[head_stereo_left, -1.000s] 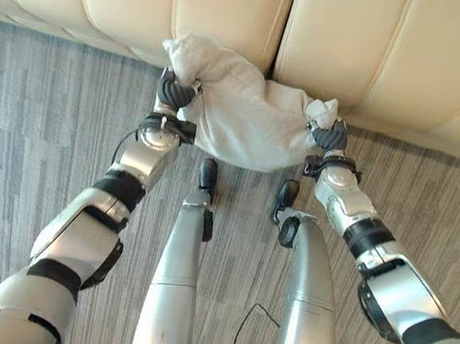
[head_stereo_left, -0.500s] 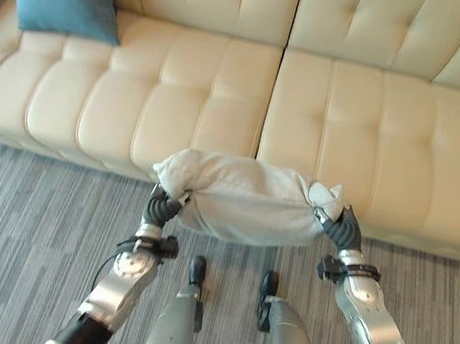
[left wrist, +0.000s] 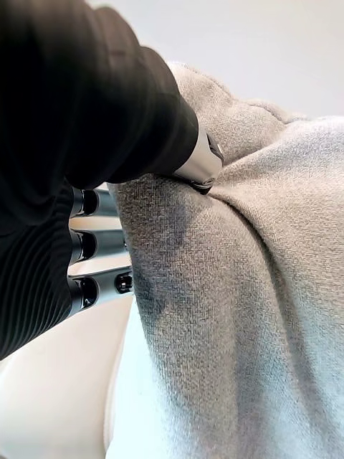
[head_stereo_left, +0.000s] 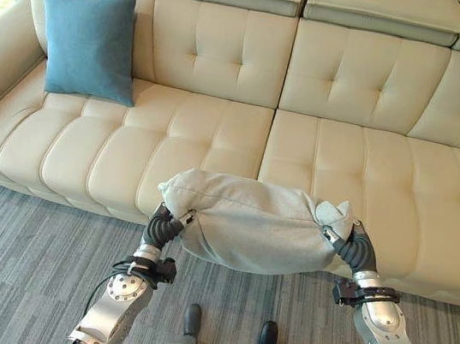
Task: Pick up all the scattered cushions and arrange them neatly on the sofa.
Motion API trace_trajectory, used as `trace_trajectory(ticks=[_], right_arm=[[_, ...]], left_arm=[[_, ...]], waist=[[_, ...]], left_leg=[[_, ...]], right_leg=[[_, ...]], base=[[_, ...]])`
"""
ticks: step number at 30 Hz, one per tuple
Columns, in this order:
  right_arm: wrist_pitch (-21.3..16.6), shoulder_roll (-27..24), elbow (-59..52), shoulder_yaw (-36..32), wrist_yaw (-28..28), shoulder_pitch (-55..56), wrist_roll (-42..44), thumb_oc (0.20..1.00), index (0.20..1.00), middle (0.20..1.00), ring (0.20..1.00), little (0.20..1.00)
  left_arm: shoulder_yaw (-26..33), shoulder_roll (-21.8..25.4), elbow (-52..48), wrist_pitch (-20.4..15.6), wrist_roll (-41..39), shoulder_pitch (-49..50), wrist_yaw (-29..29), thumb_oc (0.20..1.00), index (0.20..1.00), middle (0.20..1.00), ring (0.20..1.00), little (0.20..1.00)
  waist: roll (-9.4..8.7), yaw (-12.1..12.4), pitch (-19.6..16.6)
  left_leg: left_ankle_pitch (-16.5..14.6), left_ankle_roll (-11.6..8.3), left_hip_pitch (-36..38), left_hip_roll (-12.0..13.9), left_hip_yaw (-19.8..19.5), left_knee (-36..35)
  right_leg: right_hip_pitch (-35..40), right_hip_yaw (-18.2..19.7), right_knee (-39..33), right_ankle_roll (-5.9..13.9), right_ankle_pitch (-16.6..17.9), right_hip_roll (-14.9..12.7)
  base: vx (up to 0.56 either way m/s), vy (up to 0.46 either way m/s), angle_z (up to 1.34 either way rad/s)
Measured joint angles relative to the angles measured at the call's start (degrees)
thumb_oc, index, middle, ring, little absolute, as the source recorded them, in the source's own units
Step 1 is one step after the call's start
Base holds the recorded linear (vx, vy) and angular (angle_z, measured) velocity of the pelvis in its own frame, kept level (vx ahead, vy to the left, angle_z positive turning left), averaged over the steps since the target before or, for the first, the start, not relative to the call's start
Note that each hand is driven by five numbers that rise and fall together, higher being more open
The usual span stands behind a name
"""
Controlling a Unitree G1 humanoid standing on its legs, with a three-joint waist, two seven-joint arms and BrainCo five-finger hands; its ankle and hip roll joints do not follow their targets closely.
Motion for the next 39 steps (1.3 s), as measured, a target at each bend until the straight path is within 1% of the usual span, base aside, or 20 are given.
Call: trace_trajectory(ticks=[5,7,10,13,14,16,18,20,21,22,23,25,26,30,33,34,35,36,37,39], right_arm=[[0.56,-0.07,-0.07,0.12,0.64,-0.15,0.05,0.2,0.2,0.2,0.2,0.2],[0.56,-0.71,-1.15,0.15,0.67,-0.56,0.08,0.2,0.2,0.2,0.2,0.2],[0.56,0.71,-2.84,2.25,1.39,0.32,0.1,0.2,0.2,0.2,0.2,0.2],[0.57,0.47,-3.74,2.79,1.53,-0.1,0.14,0.2,0.2,0.2,0.2,0.2],[0.58,0.21,-4.76,2.78,1.46,0.23,0.17,0.2,0.2,0.2,0.2,0.2],[0.58,0.15,-5.47,2.83,2.13,0.41,0.25,0.2,0.2,0.2,0.2,0.2],[0.97,-0.17,-4.84,2.52,2.74,0.28,0.23,0.2,0.2,0.2,0.2,0.2],[1.15,-0.19,-4.91,0.43,3.02,2.28,0.32,0.2,0.2,0.2,0.2,0.2],[1.58,-0.76,-4.54,-0.2,3.13,3.7,0.56,0.2,0.2,0.2,0.2,0.2],[1.56,-1.45,-4.37,-0.24,3.65,4.27,1.13,0.2,0.2,0.2,0.2,0.2],[1.56,-3.18,-3.98,-0.53,3.8,3.6,1.26,0.2,0.2,0.2,0.2,0.2],[1.56,-3.91,-3.83,-0.59,4.15,2.48,1.27,0.2,0.2,0.2,0.2,0.2],[1.56,-3.81,-3.91,-1.32,4.26,2.56,1.27,0.2,0.2,0.2,0.2,0.2],[1.34,-3.43,-5.21,-3.95,3.84,0.73,1.27,0.2,0.2,0.2,0.2,0.2],[1.23,-2.5,-5.11,-4.01,3.47,1.21,1.24,0.2,0.2,0.2,0.2,0.2],[0.71,-2.04,-5.02,-4.84,3.4,1.69,1.22,0.2,0.2,0.2,0.2,0.2],[0.75,-1.61,-4.8,-4.63,3.43,1.32,1.16,0.2,0.2,0.2,0.2,0.2],[0.79,-0.47,-4.31,-4.64,3.28,2.19,1.12,0.2,0.2,0.2,0.2,0.2],[0.73,-0.46,-4.68,-3.96,3.63,3.28,1.07,0.2,0.2,0.2,0.2,0.2],[1.11,2.9,-2.12,-1.85,3.39,-1.52,1.03,0.2,0.2,0.2,0.2,0.2]], left_arm=[[0.44,0.68,0.21,0.47,1.53,0.06,-0.58,0.2,0.2,0.2,0.2,0.2],[0.44,0.56,0.76,0.65,1.69,-0.16,-0.73,0.2,0.2,0.2,0.2,0.2],[2.9,1.73,1.04,0.57,1.88,0.06,-0.48,0.2,0.2,0.2,0.2,0.2],[3.58,1.78,1.15,0.58,1.88,-0.31,-0.33,0.2,0.2,0.2,0.2,0.2],[3.8,1.42,1.69,0.62,1.91,-0.87,-0.35,0.2,0.2,0.2,0.2,0.2],[4.47,0.92,4.18,0.71,2.21,-2.58,-0.86,0.2,0.2,0.2,0.2,0.2],[4.86,-1.19,4.35,1.07,2.25,-1.57,-1.06,0.2,0.2,0.2,0.2,0.2],[4.28,-2.71,4.26,1.17,2.59,-1.83,-1.75,0.2,0.2,0.2,0.2,0.2],[2.65,-2.49,4.24,1.16,3.44,-1.5,-2.03,0.2,0.2,0.2,0.2,0.2],[2.62,-1.83,3.39,1.15,3.42,-0.83,-2.56,0.2,0.2,0.2,0.2,0.2],[2.5,-2.65,3.1,1.23,3.42,-0.56,-3.23,0.2,0.2,0.2,0.2,0.2],[2.8,-2.39,1.18,1.21,3.39,1.0,-3.59,0.2,0.2,0.2,0.2,0.2],[2.68,-1.38,-0.65,1.17,3.39,1.14,-3.84,0.2,0.2,0.2,0.2,0.2],[2.52,-0.4,-2.3,1.07,3.42,-1.27,-5.04,0.2,0.2,0.2,0.2,0.2],[2.39,-0.26,-1.59,1.1,3.46,-1.17,-5.58,0.2,0.2,0.2,0.2,0.2],[2.32,-0.35,-1.6,1.11,3.92,-1.41,-6.11,0.2,0.2,0.2,0.2,0.2],[2.21,-0.65,-1.56,1.24,3.88,-0.98,-5.98,0.2,0.2,0.2,0.2,0.2],[1.91,-0.74,-0.49,1.93,3.92,-1.94,-5.77,0.2,0.2,0.2,0.2,0.2],[2.11,-0.1,-0.23,1.84,3.89,-1.02,-5.62,0.2,0.2,0.2,0.2,0.2],[3.73,3.25,-1.12,1.67,3.87,-0.93,-4.96,0.2,0.2,0.2,0.2,0.2]], waist=[[-1.25,0.56,0.12],[-1.96,-1.21,0.51],[-4.0,-1.31,0.88],[-3.24,-0.57,1.58],[-2.3,-0.87,2.22],[-3.5,-3.22,3.82],[-2.63,-2.88,4.17],[-0.15,-4.13,4.4],[0.38,-5.06,3.81],[-1.35,-4.87,2.52],[0.52,-4.53,2.34],[1.51,-3.06,1.66],[1.35,-1.93,1.08],[-1.94,-0.73,0.44],[-3.87,-1.5,-0.35],[-3.95,-3.08,-0.86],[-1.41,-3.21,-0.05],[-0.74,-4.0,0.87],[-2.69,-3.96,-0.38],[-5.09,-1.66,0.9]], left_leg=[[-5.09,2.88,-0.44,-1.75,4.85,4.54],[-12.15,8.43,-3.64,-5.01,8.78,17.51],[-15.32,8.89,-2.09,-6.54,10.24,15.23],[-13.19,6.14,-1.86,-7.08,8.92,10.32],[-12.6,3.13,-0.75,-7.88,8.87,7.45],[-19.75,7.62,0.21,-8.23,10.63,15.52],[-21.24,7.01,2.58,-9.6,10.24,14.93],[-20.94,6.27,5.23,-9.9,6.43,12.29],[-19.63,5.59,7.67,-10.1,4.68,13.02],[-19.99,4.92,8.7,-11.92,4.59,15.99],[-20.64,3.78,8.84,-11.35,4.73,20.2],[-17.79,-0.08,3.89,-8.57,6.65,35.04],[-17.95,-0.49,2.48,-3.56,7.25,40.27],[-18.58,-0.52,-6.03,-2.19,5.69,28.17],[-13.69,0.3,-8.04,-3.42,5.29,18.4],[-7.97,1.49,-1.63,-5.71,3.46,6.63],[3.78,5.21,7.22,-3.92,1.24,-5.18],[3.06,5.64,9.03,-2.77,0.56,-5.22],[2.87,5.33,10.16,-5.28,1.95,-5.22],[-3.21,0.47,2.87,-4.32,6.04,7.83]], right_leg=[[-2.26,3.93,2.87,1.99,-0.36,-2.12],[-8.76,6.72,17.63,4.27,-2.74,-5.36],[-18.15,9.34,30.55,4.59,-4.71,-4.42],[-20.46,3.92,20.29,3.54,-5.78,0.89],[-21.1,0.97,13.37,1.41,-3.96,3.15],[-21.75,0.17,8.42,2.9,-1.32,0.77],[-21.93,-1.1,4.88,1.69,0.51,1.13],[-20.93,-1.15,5.7,0.22,1.0,2.89],[-17.66,-1.34,2.94,-6.3,4.39,5.5],[-14.09,-1.24,0.68,-9.54,6.34,6.1],[-12.88,-0.73,2.49,-11.54,8.6,6.91],[-9.86,0.78,2.95,-12.48,5.82,7.29],[-6.38,1.72,2.66,-12.97,3.08,8.78],[-1.4,6.1,-1.19,-12.07,2.03,7.37],[3.56,6.62,-2.67,-9.58,0.52,5.9],[4.57,7.29,-3.1,-7.49,-0.26,5.4],[4.02,8.27,1.74,-4.51,-2.4,8.08],[-1.79,7.6,13.0,-0.34,-8.52,8.14],[-1.37,6.98,7.25,-0.48,-3.48,5.24],[-4.14,11.01,10.95,-3.07,-1.62,4.97]], base=[[0.1,0.266,-0.45],[0.15,0.253,-0.19],[0.3,0.116,-0.31],[0.28,-0.003,-0.11],[0.4,-0.07,0.24],[0.47,-0.147,0.63],[0.56,-0.315,0.34],[0.3,-0.259,0.91],[0.19,-0.151,1.19],[0.29,-0.222,1.2],[0.31,-0.213,0.64],[0.32,-0.196,0.03],[0.32,-0.152,-0.22],[0.17,-0.047,-0.45],[0.14,0.048,-0.54],[0.17,0.115,-0.68],[0.11,0.119,-0.42],[-0.03,0.058,-0.54],[-0.12,-0.031,-0.62],[-0.16,-0.192,-1.16]])
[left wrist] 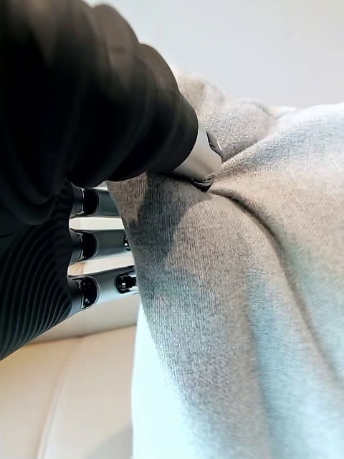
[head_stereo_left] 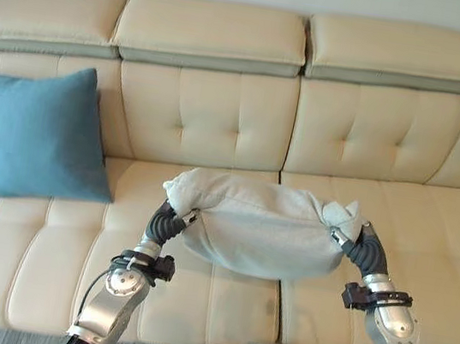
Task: Pick up all the scattered cushions and arrange them neatly on the sofa.
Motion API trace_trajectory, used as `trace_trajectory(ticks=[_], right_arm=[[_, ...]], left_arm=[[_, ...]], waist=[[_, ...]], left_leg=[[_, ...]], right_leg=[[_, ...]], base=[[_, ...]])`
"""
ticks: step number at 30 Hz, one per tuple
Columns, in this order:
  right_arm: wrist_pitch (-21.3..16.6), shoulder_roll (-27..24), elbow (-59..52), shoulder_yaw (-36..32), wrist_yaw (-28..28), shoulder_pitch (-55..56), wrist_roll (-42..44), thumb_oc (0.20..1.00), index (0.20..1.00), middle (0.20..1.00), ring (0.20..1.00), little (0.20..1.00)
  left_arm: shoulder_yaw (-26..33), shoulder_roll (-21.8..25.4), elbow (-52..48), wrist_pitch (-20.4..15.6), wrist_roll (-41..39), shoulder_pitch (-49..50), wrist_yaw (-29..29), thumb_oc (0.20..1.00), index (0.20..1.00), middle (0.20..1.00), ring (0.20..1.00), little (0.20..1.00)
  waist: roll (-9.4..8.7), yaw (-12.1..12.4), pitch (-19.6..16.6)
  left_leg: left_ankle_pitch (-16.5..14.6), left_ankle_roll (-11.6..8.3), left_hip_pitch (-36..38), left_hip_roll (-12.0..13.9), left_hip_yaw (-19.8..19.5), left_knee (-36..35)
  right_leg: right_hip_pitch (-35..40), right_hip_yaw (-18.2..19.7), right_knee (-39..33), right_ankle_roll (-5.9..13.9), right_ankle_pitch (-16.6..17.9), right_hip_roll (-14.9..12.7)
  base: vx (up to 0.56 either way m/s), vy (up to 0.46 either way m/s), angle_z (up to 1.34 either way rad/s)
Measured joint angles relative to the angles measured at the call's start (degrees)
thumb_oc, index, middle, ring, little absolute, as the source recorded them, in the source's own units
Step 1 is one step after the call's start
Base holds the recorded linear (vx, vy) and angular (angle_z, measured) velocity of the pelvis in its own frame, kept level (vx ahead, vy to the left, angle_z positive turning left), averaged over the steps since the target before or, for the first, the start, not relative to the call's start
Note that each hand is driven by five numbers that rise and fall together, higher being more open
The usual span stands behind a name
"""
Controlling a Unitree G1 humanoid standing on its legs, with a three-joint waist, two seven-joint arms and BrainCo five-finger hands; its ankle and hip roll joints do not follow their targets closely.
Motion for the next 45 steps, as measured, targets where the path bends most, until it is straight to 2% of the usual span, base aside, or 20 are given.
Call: trace_trajectory(ticks=[1,2,3,5,6,7,8,10,11,12,13,14,16,17,28,38,39,40,42,45], right_arm=[[0.37,-0.25,0.3,0.31,0.25,-0.94,-0.02,0.2,0.2,0.2,0.2,0.2],[0.4,-0.42,0.71,0.39,0.2,-1.53,-0.04,0.2,0.2,0.2,0.2,0.2],[0.38,-1.28,0.68,0.34,0.18,-1.94,-0.03,0.2,0.2,0.2,0.2,0.2],[0.43,-1.81,0.83,0.32,0.29,-2.0,-0.18,0.2,0.2,0.2,0.2,0.2],[0.55,-1.04,1.22,0.27,0.6,-0.12,-1.04,0.2,0.2,0.2,0.2,0.2],[0.52,-0.8,1.82,0.71,0.6,-0.07,-1.05,0.2,0.2,0.2,0.2,0.2],[0.67,-2.09,2.31,1.35,0.81,-0.19,-1.23,0.2,0.2,0.2,0.2,0.2],[0.68,-4.44,2.23,1.32,0.65,0.24,-1.76,0.2,0.2,0.2,0.2,0.2],[0.83,-5.52,2.23,0.9,0.61,0.91,-2.29,0.2,0.2,0.2,0.2,0.2],[0.83,-5.74,2.15,0.21,0.61,1.33,-2.3,0.2,0.2,0.2,0.2,0.2],[0.75,-5.76,1.85,-0.58,0.53,1.95,-2.29,0.2,0.2,0.2,0.2,0.2],[0.77,-5.55,1.66,-1.37,0.08,2.93,-2.27,0.2,0.2,0.2,0.2,0.2],[0.76,-6.03,1.43,-2.19,0.18,3.21,-2.27,0.2,0.2,0.2,0.2,0.2],[0.77,-5.58,1.47,-2.44,0.0,3.47,-2.27,0.2,0.2,0.2,0.2,0.2],[0.81,-5.16,5.39,1.29,-3.84,-6.42,-5.66,0.2,0.2,0.2,0.2,0.2],[0.64,-6.67,30.88,9.7,-16.1,-35.98,-6.9,0.2,0.2,0.2,0.2,0.2],[0.64,-6.9,32.63,10.11,-16.47,-38.24,-6.89,0.2,0.2,0.2,0.2,0.2],[0.51,-7.25,35.81,11.7,-17.71,-42.27,-6.9,0.2,0.2,0.2,0.2,0.2],[0.57,-7.55,39.66,12.18,-18.96,-47.79,-6.85,0.953,0.953,0.953,0.953,0.953],[0.53,-7.89,42.03,12.06,-20.82,-52.56,-6.68,1.0,1.0,1.0,1.0,1.0]], left_arm=[[0.35,0.95,0.92,0.03,0.03,-0.97,0.12,0.2,0.2,0.2,0.2,0.2],[0.02,0.36,1.47,-0.03,0.02,-1.99,0.58,0.2,0.2,0.2,0.2,0.2],[0.27,-1.05,1.81,-0.04,0.0,-3.05,1.3,0.2,0.2,0.2,0.2,0.2],[0.73,-2.59,1.99,-0.13,-0.05,-3.22,1.89,0.2,0.2,0.2,0.2,0.2],[0.04,-1.97,2.37,-0.25,-0.05,-3.35,2.13,0.2,0.2,0.2,0.2,0.2],[0.42,-1.61,2.34,-0.67,-0.05,-2.84,2.24,0.2,0.2,0.2,0.2,0.2],[0.77,-2.76,2.49,-0.6,-0.05,-2.2,2.57,0.2,0.2,0.2,0.2,0.2],[0.27,-5.0,2.13,-0.69,-0.06,-1.03,2.65,0.2,0.2,0.2,0.2,0.2],[-1.16,-5.62,2.17,-0.65,-0.1,-0.26,3.0,0.2,0.2,0.2,0.2,0.2],[-1.73,-5.78,2.41,-0.61,-0.19,0.04,2.89,0.2,0.2,0.2,0.2,0.2],[-2.47,-5.77,2.48,-0.5,-0.17,0.02,2.59,0.2,0.2,0.2,0.2,0.2],[-3.58,-5.65,2.48,-0.38,-0.15,0.3,1.88,0.2,0.2,0.2,0.2,0.2],[-3.89,-5.79,2.47,-0.18,-0.1,0.67,1.11,0.2,0.2,0.2,0.2,0.2],[-4.14,-5.8,2.45,-0.13,-0.06,0.46,0.87,0.2,0.2,0.2,0.2,0.2],[-3.6,-2.98,5.07,0.01,2.3,-5.22,4.92,0.2,0.2,0.2,0.2,0.2],[-13.35,-1.32,26.78,-1.21,2.22,-35.41,16.0,0.2,0.2,0.2,0.2,0.2],[-13.79,-1.35,28.15,-1.36,2.21,-37.27,16.59,0.438,0.438,0.438,0.438,0.438],[-14.94,-1.32,31.28,-2.88,1.77,-40.35,17.56,1.0,1.0,1.0,1.0,1.0],[-15.18,-1.34,34.83,-3.68,-0.05,-44.99,18.15,1.0,1.0,1.0,1.0,1.0],[-14.95,-0.55,38.08,-4.66,-1.26,-49.77,18.53,1.0,1.0,1.0,1.0,1.0]], waist=[[1.47,1.0,1.2],[3.63,0.92,1.74],[3.87,1.24,1.92],[5.04,2.24,2.57],[4.14,2.48,2.16],[3.1,3.08,1.72],[3.28,2.66,1.13],[5.4,2.6,0.61],[5.46,3.51,0.18],[5.43,3.27,0.15],[5.08,2.23,-0.12],[4.43,0.97,-0.86],[5.24,-0.82,-1.49],[5.57,-2.34,-1.73],[5.19,0.28,-2.01],[5.66,0.94,-1.87],[5.78,0.98,-1.79],[5.98,1.01,-1.6],[6.41,1.13,-1.18],[6.91,1.13,-0.59]], left_leg=[[5.17,1.77,0.04,2.57,-0.87,-6.4],[2.85,1.57,1.85,4.27,-2.63,-9.56],[2.91,1.62,0.67,4.11,-3.05,-8.8],[3.15,1.15,-0.92,4.15,-3.78,-7.57],[3.17,-0.16,-1.09,4.7,-5.29,-7.56],[3.49,-1.43,-1.01,4.67,-6.26,-7.69],[4.13,-2.52,-2.02,5.83,-7.13,-8.88],[4.56,-1.76,-2.5,8.98,-8.03,-11.25],[4.63,-1.79,-3.23,10.79,-7.81,-10.48],[4.28,-1.02,-4.19,10.87,-5.4,-7.47],[2.38,1.65,-6.09,10.3,-1.86,-2.41],[0.19,1.85,-6.68,8.12,0.32,1.69],[0.72,1.12,-3.56,7.14,1.86,-1.18],[2.3,-1.16,-2.12,7.11,1.49,-5.19],[5.34,-1.48,0.89,5.83,1.58,-12.0],[8.61,-0.66,-9.15,5.96,1.57,-12.51],[8.81,-0.64,-10.13,6.02,1.57,-12.53],[9.2,-0.63,-11.64,6.07,1.59,-12.58],[9.65,-0.8,-13.49,6.14,1.6,-12.76],[9.85,-0.75,-15.38,6.15,1.7,-12.76]], right_leg=[[-0.76,2.29,2.68,1.58,-1.03,2.22],[-1.29,2.06,4.86,2.83,-6.05,2.41],[-1.17,1.79,4.84,3.61,-7.88,-0.77],[0.71,2.08,0.4,7.01,-6.5,-9.53],[6.31,1.97,-8.63,9.45,-4.63,-10.38],[7.57,0.57,-9.88,9.74,-4.15,-10.12],[9.06,-0.81,-11.38,8.73,-2.09,-7.71],[9.1,-2.92,-11.72,7.09,-0.87,-3.86],[8.71,-4.47,-13.12,4.36,-0.92,-3.07],[9.24,-4.91,-13.75,3.26,-0.19,-3.04],[9.25,-6.1,-14.26,2.55,0.3,-3.96],[9.02,-7.33,-14.58,2.51,0.85,-5.73],[9.04,-7.32,-14.98,4.46,1.79,-5.33],[9.06,-8.0,-15.1,4.74,2.0,-4.98],[10.03,-7.24,-18.69,5.54,3.79,-5.21],[-0.65,-6.89,-18.17,5.52,6.43,-4.94],[-1.66,-6.82,-18.21,5.53,6.65,-4.88],[-3.24,-6.66,-18.15,5.63,6.79,-4.84],[-5.2,-6.49,-18.35,6.11,6.97,-4.75],[-7.08,-6.26,-18.48,5.48,7.89,-4.72]], base=[[-0.13,-0.339,-0.82],[-0.09,-0.408,-0.33],[0.0,-0.493,-0.14],[0.02,-0.491,0.02],[-0.01,-0.366,0.34],[-0.06,-0.681,0.76],[-0.04,-0.317,0.53],[-0.03,-0.23,0.58],[-0.01,-0.141,0.34],[-0.01,-0.153,0.33],[0.0,-0.023,0.38],[0.01,-0.016,0.37],[0.0,0.01,0.23],[0.0,0.004,0.16],[0.05,0.009,-0.01],[-0.1,-0.025,-0.01],[-0.05,-0.038,-0.06],[-0.04,-0.03,-0.05],[-0.01,-0.014,-0.02],[0.01,-0.013,-0.01]])
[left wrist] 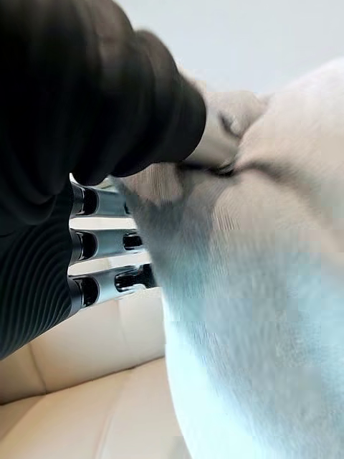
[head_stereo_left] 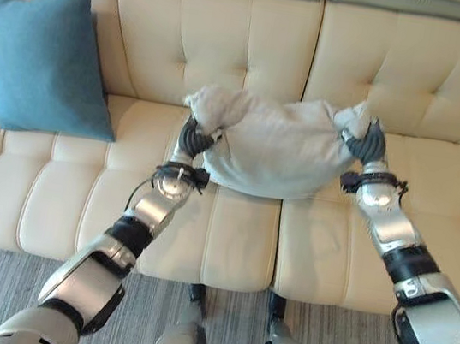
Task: Pick up all the scattered cushions and arrange them neatly on the sofa.
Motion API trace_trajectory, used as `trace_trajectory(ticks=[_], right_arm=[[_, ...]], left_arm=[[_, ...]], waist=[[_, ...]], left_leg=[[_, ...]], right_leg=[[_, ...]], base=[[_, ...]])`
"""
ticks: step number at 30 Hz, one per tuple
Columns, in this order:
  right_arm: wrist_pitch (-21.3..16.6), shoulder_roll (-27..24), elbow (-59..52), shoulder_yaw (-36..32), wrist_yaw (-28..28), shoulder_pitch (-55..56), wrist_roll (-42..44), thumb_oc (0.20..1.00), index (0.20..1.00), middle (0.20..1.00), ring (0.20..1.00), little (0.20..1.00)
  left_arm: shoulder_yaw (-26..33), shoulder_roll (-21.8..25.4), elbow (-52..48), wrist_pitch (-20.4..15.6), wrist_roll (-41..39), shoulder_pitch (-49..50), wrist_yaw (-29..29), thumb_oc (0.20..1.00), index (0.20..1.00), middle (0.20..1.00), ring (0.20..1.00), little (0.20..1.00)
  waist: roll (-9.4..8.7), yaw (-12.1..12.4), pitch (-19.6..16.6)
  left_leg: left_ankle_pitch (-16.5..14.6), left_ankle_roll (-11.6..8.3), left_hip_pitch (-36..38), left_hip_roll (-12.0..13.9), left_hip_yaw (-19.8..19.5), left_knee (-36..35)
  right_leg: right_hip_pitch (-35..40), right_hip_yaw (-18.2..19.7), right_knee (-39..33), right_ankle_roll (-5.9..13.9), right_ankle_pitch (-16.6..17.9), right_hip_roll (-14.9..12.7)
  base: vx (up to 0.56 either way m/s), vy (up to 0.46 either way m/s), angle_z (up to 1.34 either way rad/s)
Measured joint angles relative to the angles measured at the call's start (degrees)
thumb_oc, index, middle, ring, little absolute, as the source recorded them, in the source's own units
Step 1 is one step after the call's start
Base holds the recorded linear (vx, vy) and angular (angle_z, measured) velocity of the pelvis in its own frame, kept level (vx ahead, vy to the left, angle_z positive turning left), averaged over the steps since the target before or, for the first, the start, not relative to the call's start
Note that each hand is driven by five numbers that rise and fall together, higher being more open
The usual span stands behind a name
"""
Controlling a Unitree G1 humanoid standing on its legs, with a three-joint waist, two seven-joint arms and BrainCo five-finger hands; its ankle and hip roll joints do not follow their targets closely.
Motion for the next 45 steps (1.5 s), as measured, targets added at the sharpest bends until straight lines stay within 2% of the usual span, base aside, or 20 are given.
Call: trace_trajectory(ticks=[3,10,14,16,20,24,26,27,29,33,34,35,36,37,39,40,41,42,44,45], right_arm=[[-0.1,-1.05,0.71,-0.02,-0.89,-1.6,0.19,1.0,1.0,1.0,1.0,1.0],[-0.42,-8.36,3.24,-1.24,-1.74,-6.62,3.71,1.0,1.0,1.0,1.0,1.0],[-0.72,-9.06,1.03,-4.26,-2.47,-4.16,4.91,1.0,1.0,1.0,1.0,1.0],[-2.44,-8.95,-10.77,-13.06,-1.71,6.37,5.6,1.0,1.0,1.0,1.0,1.0],[-3.02,-6.14,-19.18,-22.19,1.1,26.81,5.41,1.0,1.0,1.0,1.0,1.0],[-1.15,-2.23,-19.44,-25.56,7.19,43.84,3.85,1.0,1.0,1.0,1.0,1.0],[-0.99,1.07,-20.18,-28.3,11.6,50.35,3.28,1.0,1.0,1.0,1.0,1.0],[-0.43,1.41,-19.57,-28.0,13.5,53.87,2.8,1.0,1.0,1.0,1.0,1.0],[0.23,2.68,-19.49,-28.09,16.46,59.13,0.53,1.0,1.0,1.0,1.0,1.0],[0.92,4.73,-16.49,-27.57,20.63,66.34,-5.06,1.0,1.0,1.0,1.0,1.0],[1.19,4.95,-15.59,-26.85,21.49,68.22,-6.27,1.0,1.0,1.0,1.0,1.0],[1.27,5.19,-13.46,-25.27,21.7,68.52,-7.47,1.0,1.0,1.0,1.0,1.0],[1.49,5.25,-12.38,-24.21,21.97,67.79,-7.96,1.0,1.0,1.0,1.0,1.0],[1.52,5.72,-12.32,-22.71,22.31,67.89,-8.29,1.0,1.0,1.0,1.0,1.0],[1.41,6.04,-11.96,-21.11,22.2,66.97,-8.77,1.0,1.0,1.0,1.0,1.0],[1.32,6.24,-11.32,-20.22,22.25,66.23,-9.03,1.0,1.0,1.0,1.0,1.0],[1.25,6.35,-10.4,-19.28,22.21,65.28,-9.02,1.0,1.0,1.0,1.0,1.0],[1.26,6.49,-9.74,-18.25,22.18,64.58,-9.03,1.0,1.0,1.0,1.0,1.0],[1.2,6.41,-9.78,-18.04,21.97,64.55,-9.04,1.0,1.0,1.0,1.0,1.0],[1.2,6.38,-9.87,-17.96,21.53,64.37,-9.02,1.0,1.0,1.0,1.0,1.0]], left_arm=[[-0.02,1.34,0.21,-0.4,-1.08,-1.85,-0.06,1.0,1.0,1.0,1.0,1.0],[3.26,11.88,0.2,-0.95,-5.34,-3.07,-1.92,1.0,1.0,1.0,1.0,1.0],[6.34,13.13,-0.7,-1.58,-5.77,-0.32,-2.98,1.0,1.0,1.0,1.0,1.0],[12.6,11.45,-10.41,-2.53,-5.73,8.35,-4.15,1.0,1.0,1.0,1.0,1.0],[16.47,8.82,-17.86,-2.11,-5.38,26.47,-7.25,1.0,1.0,1.0,1.0,1.0],[19.19,5.69,-18.04,0.58,-3.94,43.48,-12.23,1.0,1.0,1.0,1.0,1.0],[23.15,3.73,-18.41,1.75,-2.4,50.18,-15.83,1.0,1.0,1.0,1.0,1.0],[23.63,3.41,-17.48,2.94,-1.23,53.03,-16.85,1.0,1.0,1.0,1.0,1.0],[26.81,1.09,-17.79,3.76,-0.4,57.71,-18.91,1.0,1.0,1.0,1.0,1.0],[27.82,-0.35,-14.99,5.19,2.91,65.26,-21.76,1.0,1.0,1.0,1.0,1.0],[27.45,-0.83,-14.3,5.58,3.69,66.8,-22.25,1.0,1.0,1.0,1.0,1.0],[27.08,-0.89,-13.53,6.29,4.65,67.6,-22.68,1.0,1.0,1.0,1.0,1.0],[27.21,-0.85,-13.51,6.45,5.53,68.03,-22.91,1.0,1.0,1.0,1.0,1.0],[27.27,-0.42,-13.53,6.58,5.91,67.3,-23.0,1.0,1.0,1.0,1.0,1.0],[27.06,0.15,-13.7,6.61,6.45,64.32,-22.95,1.0,1.0,1.0,1.0,1.0],[26.94,0.18,-14.05,6.25,7.49,61.67,-22.85,1.0,1.0,1.0,1.0,1.0],[26.77,0.05,-14.48,5.83,8.07,59.65,-22.57,1.0,1.0,1.0,1.0,1.0],[26.52,-0.02,-14.51,5.25,8.09,58.71,-22.07,1.0,1.0,1.0,1.0,1.0],[24.8,0.74,-14.43,4.97,8.14,58.64,-21.17,1.0,1.0,1.0,1.0,1.0],[24.65,0.95,-14.65,5.06,8.11,59.17,-20.68,1.0,1.0,1.0,1.0,1.0]], waist=[[0.02,-0.06,1.02],[-0.05,0.01,1.68],[-0.18,0.09,1.75],[-0.41,0.01,1.9],[-1.37,-0.21,2.09],[-2.1,-0.49,2.11],[-2.42,-0.65,2.13],[-2.7,-0.64,2.03],[-3.12,-0.61,1.53],[-4.72,-0.57,-1.01],[-5.33,-0.66,-1.7],[-6.12,-0.73,-2.43],[-6.35,-0.21,-2.55],[-7.26,-0.2,-3.07],[-6.87,-0.51,-2.76],[-6.32,-0.52,-2.66],[-5.39,-0.2,-2.45],[-3.86,0.19,-2.31],[-3.48,1.79,-2.66],[-4.01,2.55,-3.13]], left_leg=[[0.0,0.0,-0.22,0.04,-0.2,0.0],[0.0,-0.01,-0.19,0.41,-0.27,-0.01],[0.0,-0.01,2.04,0.41,-0.31,-0.02],[-0.01,-0.02,3.24,0.35,-0.62,-0.06],[-0.12,-0.14,6.16,0.21,-1.15,-0.12],[-1.71,-1.69,8.47,0.52,-1.84,-0.16],[-2.27,-1.82,9.55,0.75,-1.89,-0.18],[-3.03,-2.35,10.34,0.53,-1.81,-0.2],[-3.6,-1.62,12.05,0.42,-1.62,-0.5],[-4.27,-1.22,14.3,-0.55,0.58,-0.49],[-4.48,-1.27,14.61,-0.89,1.41,-0.24],[-4.88,-1.03,14.58,-1.41,1.73,-0.26],[-5.02,-0.94,14.67,-1.09,1.96,-0.54],[-4.86,-0.83,14.38,-1.84,3.14,-0.14],[-2.63,1.36,13.74,-1.57,3.14,-0.16],[-2.59,2.69,13.37,-1.09,3.33,-0.19],[-2.99,2.53,13.58,-0.09,2.86,-0.54],[-2.24,3.45,13.54,1.22,2.54,-0.52],[-1.86,3.74,13.45,2.52,2.7,-0.5],[-1.36,3.22,12.69,2.49,3.36,-0.45]], right_leg=[[-0.12,-0.01,-0.12,-0.03,0.08,0.06],[-0.06,0.13,-0.14,-0.04,0.09,0.38],[2.27,0.05,-0.15,0.0,0.06,0.39],[3.82,-0.91,-0.15,0.19,-0.2,0.35],[7.16,-1.2,-0.16,0.54,-1.02,0.23],[9.48,-1.11,-0.19,0.06,-2.57,0.5],[10.48,-1.01,-0.22,0.06,-2.7,0.65],[11.29,-0.96,-0.21,0.62,-3.11,0.4],[12.75,-0.59,-0.22,0.35,-3.42,0.0],[13.0,1.84,-0.22,0.4,-3.52,-1.18],[12.68,2.48,-0.25,0.87,-3.2,-1.27],[11.81,3.73,0.41,1.76,-1.03,-1.64],[11.26,4.42,0.66,2.62,-1.71,-1.56],[10.2,5.51,0.63,2.73,-0.5,-1.83],[9.32,4.94,1.88,2.55,2.14,-1.67],[9.0,4.84,2.8,4.23,3.35,-1.47],[8.24,4.91,6.41,5.78,1.0,-1.26],[6.02,4.99,18.26,4.73,-5.89,-0.16],[5.33,5.06,33.63,4.57,-14.46,1.45],[6.29,4.01,35.16,3.31,-17.29,1.51]], base=[[0.03,-0.025,0.0],[0.05,-0.008,-0.01],[0.04,0.022,0.01],[0.07,0.041,0.12],[0.08,0.067,0.1],[0.06,0.113,0.03],[0.01,0.094,-0.04],[-0.01,0.143,-0.04],[-0.08,0.187,-0.06],[-0.2,0.155,-0.3],[-0.31,0.114,-0.41],[-0.37,0.066,-0.54],[-0.43,0.032,-0.62],[-0.44,0.029,-0.5],[-0.35,0.009,-0.15],[-0.37,-0.028,0.08],[-0.37,-0.115,0.14],[-0.29,-0.111,0.21],[-0.28,-0.192,0.34],[-0.3,-0.216,0.33]])
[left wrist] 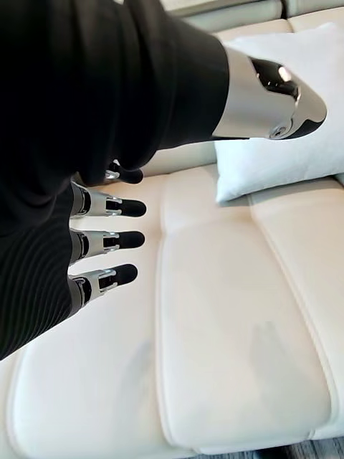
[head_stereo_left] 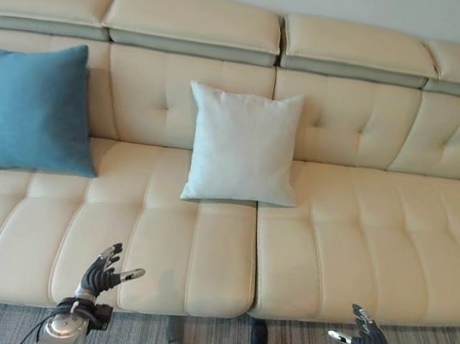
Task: Pick up all the scattered cushions and arrange them neatly on the sofa.
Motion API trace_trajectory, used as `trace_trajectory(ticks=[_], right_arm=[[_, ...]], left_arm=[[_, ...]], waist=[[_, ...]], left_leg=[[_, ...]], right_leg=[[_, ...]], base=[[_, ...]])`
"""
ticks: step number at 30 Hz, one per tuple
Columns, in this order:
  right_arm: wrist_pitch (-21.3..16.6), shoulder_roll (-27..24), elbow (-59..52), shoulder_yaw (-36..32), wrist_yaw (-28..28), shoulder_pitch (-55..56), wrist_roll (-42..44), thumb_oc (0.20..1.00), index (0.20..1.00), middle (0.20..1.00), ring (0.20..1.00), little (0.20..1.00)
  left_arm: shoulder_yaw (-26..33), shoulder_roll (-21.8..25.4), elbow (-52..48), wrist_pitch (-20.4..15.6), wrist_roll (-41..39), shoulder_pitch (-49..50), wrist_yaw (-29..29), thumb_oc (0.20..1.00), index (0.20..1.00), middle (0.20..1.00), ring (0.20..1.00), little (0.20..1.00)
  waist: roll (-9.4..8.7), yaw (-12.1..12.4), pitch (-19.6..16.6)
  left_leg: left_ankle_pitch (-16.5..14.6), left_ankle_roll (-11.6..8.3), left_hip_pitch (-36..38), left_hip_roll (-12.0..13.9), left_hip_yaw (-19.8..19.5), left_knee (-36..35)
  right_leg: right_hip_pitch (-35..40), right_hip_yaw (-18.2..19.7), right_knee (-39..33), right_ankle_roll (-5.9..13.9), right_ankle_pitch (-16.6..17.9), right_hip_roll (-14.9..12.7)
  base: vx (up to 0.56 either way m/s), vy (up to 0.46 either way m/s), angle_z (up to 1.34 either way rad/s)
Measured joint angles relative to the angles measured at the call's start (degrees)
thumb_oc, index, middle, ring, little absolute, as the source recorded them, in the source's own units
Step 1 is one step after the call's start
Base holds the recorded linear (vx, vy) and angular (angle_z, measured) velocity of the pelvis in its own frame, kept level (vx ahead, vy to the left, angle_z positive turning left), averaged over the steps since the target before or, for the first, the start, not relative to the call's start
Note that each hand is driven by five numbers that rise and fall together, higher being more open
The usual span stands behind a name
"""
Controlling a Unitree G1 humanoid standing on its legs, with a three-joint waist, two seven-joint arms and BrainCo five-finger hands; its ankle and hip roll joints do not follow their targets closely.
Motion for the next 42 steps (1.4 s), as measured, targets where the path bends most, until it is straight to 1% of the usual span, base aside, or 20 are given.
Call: trace_trajectory(ticks=[2,3,5,7,9,12,15,19,25,29,30,31,32,33,35,37,38,40,41,42], right_arm=[[0.0,-0.06,0.42,-0.01,-0.71,-1.38,0.06,1.0,1.0,1.0,1.0,1.0],[0.01,-0.63,1.0,-0.65,-1.24,-3.55,0.18,1.0,1.0,1.0,1.0,1.0],[-0.05,-1.19,0.69,-0.66,-1.93,-4.1,0.28,1.0,1.0,1.0,1.0,1.0],[0.17,-2.14,2.02,-0.57,-2.4,-3.42,1.24,1.0,1.0,1.0,1.0,1.0],[0.37,-2.6,2.13,-0.9,-3.1,-2.83,1.3,1.0,1.0,1.0,1.0,1.0],[0.3,-2.72,-0.23,-1.37,-2.82,-1.86,1.72,1.0,1.0,1.0,1.0,1.0],[0.14,-2.54,-1.01,-1.27,-2.81,-2.66,2.34,1.0,1.0,1.0,1.0,1.0],[0.13,-0.54,-0.21,-1.08,-2.95,-3.26,2.44,1.0,1.0,1.0,1.0,1.0],[0.25,1.18,-0.78,-1.11,-3.07,-3.59,4.77,1.0,1.0,1.0,1.0,1.0],[0.2,2.19,-1.49,-1.03,-3.3,-4.34,5.84,1.0,1.0,1.0,1.0,1.0],[0.19,2.91,-1.73,-0.7,-3.36,-5.71,5.83,1.0,1.0,1.0,1.0,1.0],[0.16,3.92,-1.61,-1.05,-3.8,-7.67,5.83,1.0,1.0,1.0,1.0,1.0],[0.17,3.44,-1.96,-1.1,-4.09,-7.95,5.81,1.0,1.0,1.0,1.0,1.0],[0.72,3.2,-1.51,-0.72,-4.46,-7.67,5.79,1.0,1.0,1.0,1.0,1.0],[0.96,3.36,-1.86,-0.7,-4.53,-6.4,5.76,1.0,1.0,1.0,1.0,1.0],[1.15,4.0,-1.92,-0.43,-4.46,-5.57,5.75,1.0,1.0,1.0,1.0,1.0],[1.16,4.12,-1.94,-0.44,-4.48,-5.54,5.75,1.0,1.0,1.0,1.0,1.0],[1.4,3.02,-2.12,-0.68,-5.15,-4.98,5.75,1.0,1.0,1.0,1.0,1.0],[1.53,2.4,-2.15,-0.62,-5.38,-4.97,5.75,1.0,1.0,1.0,1.0,1.0],[1.61,1.71,-3.0,-0.9,-5.68,-5.39,5.76,1.0,1.0,1.0,1.0,1.0]], left_arm=[[-0.19,0.19,0.81,0.18,-0.03,0.68,1.23,1.0,1.0,1.0,1.0,1.0],[-1.07,-1.34,3.3,0.98,-0.05,0.21,1.69,1.0,1.0,1.0,1.0,1.0],[-1.96,-2.39,3.77,1.32,-0.06,1.44,1.78,1.0,1.0,1.0,1.0,1.0],[-2.03,-3.85,4.06,1.35,-0.05,1.62,2.2,1.0,1.0,1.0,1.0,1.0],[-2.67,-4.14,4.84,1.41,-0.03,1.17,2.03,1.0,1.0,1.0,1.0,1.0],[-2.83,-4.01,4.96,1.33,-0.04,0.55,1.37,1.0,1.0,1.0,1.0,1.0],[-3.7,-4.47,4.59,1.26,-0.03,-0.4,0.88,1.0,1.0,1.0,1.0,1.0],[-5.99,-3.87,5.26,1.72,0.16,-3.98,0.77,1.0,1.0,1.0,1.0,1.0],[-6.37,-3.38,4.76,2.11,0.48,-3.35,0.59,1.0,1.0,1.0,1.0,1.0],[-6.11,-2.72,3.9,2.39,0.46,-4.85,0.66,1.0,1.0,1.0,1.0,1.0],[-6.24,-1.45,2.05,2.4,0.47,-3.91,0.93,1.0,1.0,1.0,1.0,1.0],[-6.19,-0.93,0.98,2.56,0.49,-3.53,0.77,1.0,1.0,1.0,1.0,1.0],[-6.12,-0.95,1.07,2.76,0.5,-4.55,0.7,1.0,1.0,1.0,1.0,1.0],[-5.83,-0.97,-0.35,2.67,0.49,-4.91,0.55,1.0,1.0,1.0,1.0,1.0],[-6.12,-0.14,-1.19,2.34,0.51,-4.41,0.51,1.0,1.0,1.0,1.0,1.0],[-5.93,-0.6,0.34,2.46,1.65,-3.76,0.48,1.0,1.0,1.0,1.0,1.0],[-6.3,-0.62,1.48,2.7,2.12,-3.66,0.37,1.0,1.0,1.0,1.0,1.0],[-6.77,-3.3,2.51,3.43,2.17,-3.53,-0.15,1.0,1.0,1.0,1.0,1.0],[-7.06,-3.91,2.53,3.51,2.16,-3.7,-0.37,1.0,1.0,1.0,1.0,1.0],[-7.87,-4.42,2.48,3.5,2.13,-4.04,-0.21,1.0,1.0,1.0,1.0,1.0]], waist=[[-2.01,2.22,-1.01],[0.31,2.72,-0.65],[2.16,3.28,-0.14],[2.62,3.34,0.09],[2.38,2.18,0.19],[0.08,-0.68,0.01],[1.86,-2.99,0.06],[-1.11,-4.15,0.58],[-1.32,-5.34,0.71],[-2.96,-6.58,1.75],[-3.91,-5.03,1.73],[-2.87,-3.8,2.71],[-1.73,-4.55,3.36],[-0.98,-4.24,3.45],[-1.13,-3.31,3.04],[-2.59,-2.83,2.25],[-2.49,-2.69,2.29],[-1.81,-2.7,2.45],[-1.42,-2.94,2.5],[-1.0,-3.5,2.67]], left_leg=[[2.32,-1.95,-2.56,-0.37,-0.02,0.29],[1.52,-3.28,-4.1,1.41,-1.69,0.39],[-1.77,-5.65,-5.42,2.64,-3.17,0.63],[-4.43,-7.37,-6.92,1.92,-7.13,3.42],[-5.43,-6.95,-7.87,-0.03,-8.97,6.38],[-8.41,-5.46,-3.48,-6.23,-10.15,11.62],[-9.17,-3.83,4.05,-6.16,-13.24,4.93],[-8.84,-3.09,4.97,-6.76,-8.87,3.42],[-8.48,-1.93,8.07,-7.59,-0.72,1.57],[-12.09,-1.2,8.99,-8.34,4.21,3.03],[-12.5,-0.84,9.33,-8.5,6.97,2.98],[-12.35,0.99,9.19,-6.12,11.78,3.7],[-13.13,0.74,9.14,-4.41,13.2,4.59],[-12.42,-0.79,10.07,-2.53,16.82,5.02],[-13.32,-1.89,12.53,-1.53,20.48,5.43],[-14.74,-4.6,14.36,0.59,23.34,9.64],[-14.99,-4.18,13.5,1.54,21.9,12.8],[-15.89,-3.38,9.33,6.79,14.8,28.64],[-16.89,-4.79,8.19,7.76,13.08,31.54],[-17.27,-5.14,4.88,5.87,5.58,35.62]], right_leg=[[3.4,-2.41,-9.23,-5.44,-5.47,0.18],[3.9,-1.64,-13.43,-6.68,-4.07,3.25],[3.17,-0.39,-15.25,-8.76,-1.62,5.74],[2.34,-1.25,-15.46,-10.27,1.0,5.33],[2.11,-1.58,-16.4,-10.96,1.8,4.18],[1.71,1.47,-20.77,-9.25,6.44,0.85],[1.51,3.06,-22.15,-7.73,7.68,2.56],[0.51,6.02,-25.41,-5.84,9.36,1.96],[0.64,13.66,-29.92,-4.4,16.27,2.6],[-1.92,16.16,-30.04,-3.13,19.98,4.31],[-3.8,13.86,-32.14,1.12,18.92,5.1],[-4.68,3.96,-32.02,-3.07,15.67,3.02],[-5.52,-0.46,-28.76,-3.94,14.47,2.36],[-5.72,-12.68,-23.96,-6.11,12.09,-0.33],[-2.54,-20.14,-21.79,-6.3,9.95,-3.86],[-0.87,-18.43,-20.78,-7.22,10.09,-2.66],[-0.08,-17.35,-20.82,-8.51,10.16,-2.4],[1.68,-14.37,-20.47,-10.66,9.25,0.01],[2.31,-13.76,-20.72,-11.16,8.92,0.78],[3.38,-11.14,-21.87,-12.68,7.92,1.84]], base=[[-0.25,-0.157,0.0],[-0.3,-0.138,-0.15],[-0.37,-0.075,-0.07],[-0.37,-0.015,-0.07],[-0.22,0.021,0.03],[-0.14,0.037,-0.21],[-0.03,0.068,-0.41],[-0.02,0.061,-0.55],[-0.02,0.066,-0.76],[-0.03,-0.032,-1.39],[-0.03,-0.119,-2.25],[0.07,-0.127,-2.36],[0.09,-0.161,-1.75],[0.15,-0.154,-1.58],[0.24,-0.302,-1.31],[0.26,-0.345,-0.99],[0.18,-0.25,-0.79],[0.26,-0.192,-0.85],[0.27,-0.097,-0.88],[0.12,-0.033,-0.62]])
